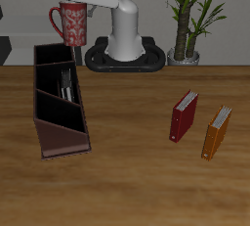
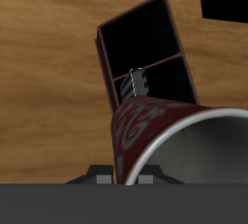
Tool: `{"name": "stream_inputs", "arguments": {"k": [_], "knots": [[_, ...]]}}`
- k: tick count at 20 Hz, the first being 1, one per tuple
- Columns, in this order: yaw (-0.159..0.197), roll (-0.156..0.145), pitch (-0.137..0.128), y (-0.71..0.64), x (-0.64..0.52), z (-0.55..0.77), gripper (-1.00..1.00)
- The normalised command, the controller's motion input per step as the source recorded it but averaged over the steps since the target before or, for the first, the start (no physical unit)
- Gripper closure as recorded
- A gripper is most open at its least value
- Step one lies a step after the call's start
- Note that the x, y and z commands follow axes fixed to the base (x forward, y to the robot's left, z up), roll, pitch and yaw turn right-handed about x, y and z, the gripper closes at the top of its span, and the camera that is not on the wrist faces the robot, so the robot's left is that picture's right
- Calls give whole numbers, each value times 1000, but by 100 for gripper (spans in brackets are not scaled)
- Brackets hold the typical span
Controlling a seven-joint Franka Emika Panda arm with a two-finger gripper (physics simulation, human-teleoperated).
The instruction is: Place the striped book into the right desk caddy's front compartment and place the red mug into the right desk caddy's right compartment
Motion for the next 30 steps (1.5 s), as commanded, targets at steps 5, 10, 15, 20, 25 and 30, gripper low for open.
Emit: {"name": "stream_inputs", "arguments": {"k": [5,10,15,20,25,30], "knots": [[-9,17,2,-184,-218,-98,100],[-15,28,1,-197,-187,1,100],[-33,50,21,-225,-74,15,100],[-14,-3,-9,-389,-156,23,100],[-42,-14,23,-249,-89,-59,100],[-8,-25,-2,-159,-62,-106,100]]}}
